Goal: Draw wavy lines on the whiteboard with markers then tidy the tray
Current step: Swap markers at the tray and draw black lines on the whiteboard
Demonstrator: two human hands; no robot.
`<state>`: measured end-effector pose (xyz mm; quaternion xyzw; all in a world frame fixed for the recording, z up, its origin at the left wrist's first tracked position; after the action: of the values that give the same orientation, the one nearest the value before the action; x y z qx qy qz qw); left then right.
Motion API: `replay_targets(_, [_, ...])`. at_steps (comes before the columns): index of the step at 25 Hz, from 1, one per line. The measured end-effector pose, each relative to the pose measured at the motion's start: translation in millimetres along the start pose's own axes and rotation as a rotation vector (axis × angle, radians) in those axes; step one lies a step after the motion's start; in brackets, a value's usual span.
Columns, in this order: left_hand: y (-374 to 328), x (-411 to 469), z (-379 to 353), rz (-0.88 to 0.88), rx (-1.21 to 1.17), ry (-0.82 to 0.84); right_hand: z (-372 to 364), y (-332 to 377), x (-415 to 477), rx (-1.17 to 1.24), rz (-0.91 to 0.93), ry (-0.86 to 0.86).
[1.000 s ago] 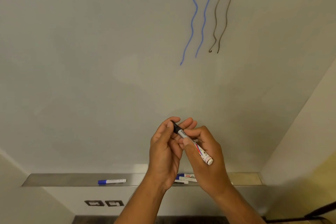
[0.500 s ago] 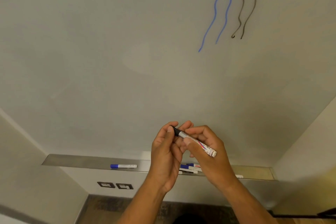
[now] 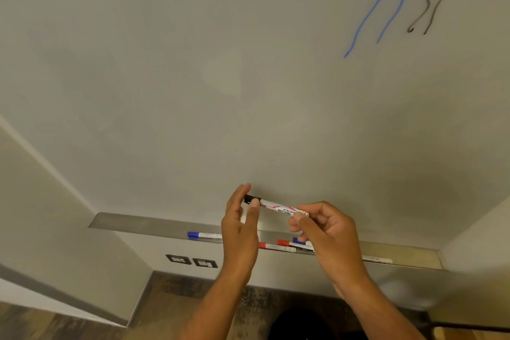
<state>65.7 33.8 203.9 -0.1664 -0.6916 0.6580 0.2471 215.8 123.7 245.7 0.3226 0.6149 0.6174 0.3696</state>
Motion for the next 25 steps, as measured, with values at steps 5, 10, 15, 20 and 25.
replay_targets(5, [31,8,17,-0.561,0.496,0.114,-23,-18,14,-0.014,-0.104,0.024])
replay_targets(10, [66,31,37,-0.657,0.659,0.214,-52,-55,34,0.035,-0.272,0.089])
replay_targets(15, [126,63,69,-0.541,0.876,0.367,-84,-118,62,-0.161,-0.390,0.132])
replay_targets(20, [174,107,116,-0.400,1.013,0.463,-96,-181,77,-0.753,-0.330,0.194])
replay_targets(25, [216,131,137,-0.126,0.958,0.481,-97,-212,75,-1.138,-0.170,0.301])
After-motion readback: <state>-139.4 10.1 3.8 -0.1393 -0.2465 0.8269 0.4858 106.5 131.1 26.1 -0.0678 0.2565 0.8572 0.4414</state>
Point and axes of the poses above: each hand's wrist, its own x-axis towards the middle knuckle, its own z-axis out of the back of the hand, y = z × x, the point moved 2 cm from there along x, towards the middle knuckle, and after that the axes turned 4 degrees about -z, right-handed, at the moved point
